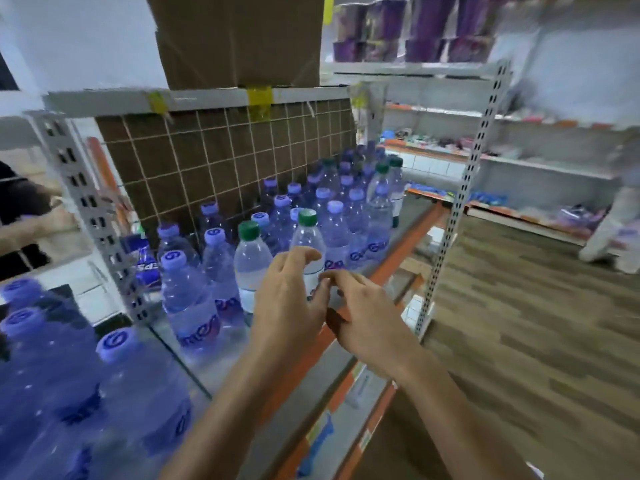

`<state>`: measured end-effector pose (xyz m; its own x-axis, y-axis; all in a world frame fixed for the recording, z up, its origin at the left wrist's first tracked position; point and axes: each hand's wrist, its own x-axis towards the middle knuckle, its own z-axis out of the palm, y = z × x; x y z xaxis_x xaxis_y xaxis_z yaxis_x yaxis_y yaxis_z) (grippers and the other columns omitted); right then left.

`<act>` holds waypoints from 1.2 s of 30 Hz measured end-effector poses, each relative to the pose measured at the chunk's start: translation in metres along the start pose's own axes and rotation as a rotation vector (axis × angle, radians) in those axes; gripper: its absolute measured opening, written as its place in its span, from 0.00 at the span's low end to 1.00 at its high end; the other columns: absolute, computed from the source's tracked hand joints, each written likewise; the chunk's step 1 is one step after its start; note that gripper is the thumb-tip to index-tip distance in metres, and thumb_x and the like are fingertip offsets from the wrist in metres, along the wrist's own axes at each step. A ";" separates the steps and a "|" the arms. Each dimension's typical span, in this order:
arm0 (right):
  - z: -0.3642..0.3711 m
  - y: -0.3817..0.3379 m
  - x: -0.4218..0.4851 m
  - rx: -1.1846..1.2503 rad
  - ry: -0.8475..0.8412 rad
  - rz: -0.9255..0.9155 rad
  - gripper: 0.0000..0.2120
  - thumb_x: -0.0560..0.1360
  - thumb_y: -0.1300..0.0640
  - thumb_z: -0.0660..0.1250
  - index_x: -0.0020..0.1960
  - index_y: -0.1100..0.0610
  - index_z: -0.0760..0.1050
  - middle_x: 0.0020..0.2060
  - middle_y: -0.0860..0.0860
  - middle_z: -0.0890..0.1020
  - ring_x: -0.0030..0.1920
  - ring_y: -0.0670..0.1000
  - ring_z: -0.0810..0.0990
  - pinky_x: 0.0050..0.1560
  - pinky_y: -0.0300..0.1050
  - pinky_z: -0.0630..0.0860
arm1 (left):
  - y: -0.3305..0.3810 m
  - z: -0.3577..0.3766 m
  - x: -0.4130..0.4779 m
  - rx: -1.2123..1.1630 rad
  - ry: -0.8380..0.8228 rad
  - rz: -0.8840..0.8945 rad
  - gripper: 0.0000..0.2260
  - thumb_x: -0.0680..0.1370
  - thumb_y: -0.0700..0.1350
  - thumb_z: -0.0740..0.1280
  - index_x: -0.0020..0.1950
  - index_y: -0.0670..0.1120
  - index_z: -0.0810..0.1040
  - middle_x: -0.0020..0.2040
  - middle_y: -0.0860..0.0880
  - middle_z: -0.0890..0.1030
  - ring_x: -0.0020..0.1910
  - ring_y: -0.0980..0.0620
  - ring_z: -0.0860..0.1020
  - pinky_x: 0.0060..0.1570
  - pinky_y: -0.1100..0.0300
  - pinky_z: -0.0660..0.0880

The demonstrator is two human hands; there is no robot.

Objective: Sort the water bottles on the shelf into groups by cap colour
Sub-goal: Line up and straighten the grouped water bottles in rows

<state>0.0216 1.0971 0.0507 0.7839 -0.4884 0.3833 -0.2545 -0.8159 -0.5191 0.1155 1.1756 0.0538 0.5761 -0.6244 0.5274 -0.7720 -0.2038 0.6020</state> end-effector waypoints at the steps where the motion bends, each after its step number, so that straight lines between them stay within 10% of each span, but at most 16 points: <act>1: -0.002 0.014 0.014 -0.008 0.016 0.011 0.20 0.73 0.59 0.66 0.64 0.55 0.70 0.58 0.53 0.77 0.59 0.54 0.75 0.57 0.44 0.71 | 0.001 0.015 0.016 -0.021 -0.004 0.003 0.14 0.75 0.42 0.68 0.60 0.47 0.73 0.57 0.50 0.76 0.56 0.53 0.74 0.50 0.67 0.65; 13: -0.054 0.199 0.137 0.083 0.088 0.220 0.19 0.72 0.62 0.64 0.63 0.53 0.70 0.55 0.52 0.78 0.56 0.52 0.77 0.51 0.42 0.72 | 0.043 0.185 0.179 -0.135 -0.142 0.061 0.13 0.76 0.41 0.66 0.60 0.49 0.74 0.57 0.52 0.76 0.55 0.55 0.74 0.52 0.63 0.69; 18: -0.077 0.303 0.194 0.095 0.092 0.192 0.20 0.74 0.59 0.67 0.65 0.51 0.70 0.60 0.49 0.77 0.59 0.48 0.76 0.57 0.42 0.73 | 0.058 0.261 0.251 -0.077 -0.100 0.064 0.12 0.76 0.43 0.66 0.59 0.51 0.74 0.57 0.54 0.75 0.50 0.62 0.70 0.44 0.76 0.65; 27: -0.104 0.455 0.327 0.319 0.017 0.174 0.17 0.72 0.66 0.67 0.61 0.60 0.72 0.51 0.50 0.77 0.49 0.50 0.77 0.53 0.54 0.77 | 0.085 0.298 0.377 0.261 0.034 -0.030 0.10 0.75 0.43 0.68 0.55 0.49 0.78 0.52 0.50 0.79 0.50 0.48 0.76 0.47 0.59 0.69; 36: -0.041 0.524 0.425 0.477 -0.044 0.354 0.21 0.76 0.64 0.64 0.67 0.59 0.66 0.63 0.54 0.74 0.58 0.51 0.74 0.56 0.44 0.73 | 0.055 0.320 0.497 0.561 -0.322 -0.125 0.15 0.76 0.50 0.67 0.60 0.45 0.74 0.57 0.47 0.79 0.55 0.47 0.76 0.55 0.54 0.73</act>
<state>0.1980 0.4497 -0.0269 0.7229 -0.6840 0.0972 -0.2307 -0.3716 -0.8993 0.2735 0.6127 0.1578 0.6284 -0.7473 0.2157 -0.7776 -0.5969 0.1976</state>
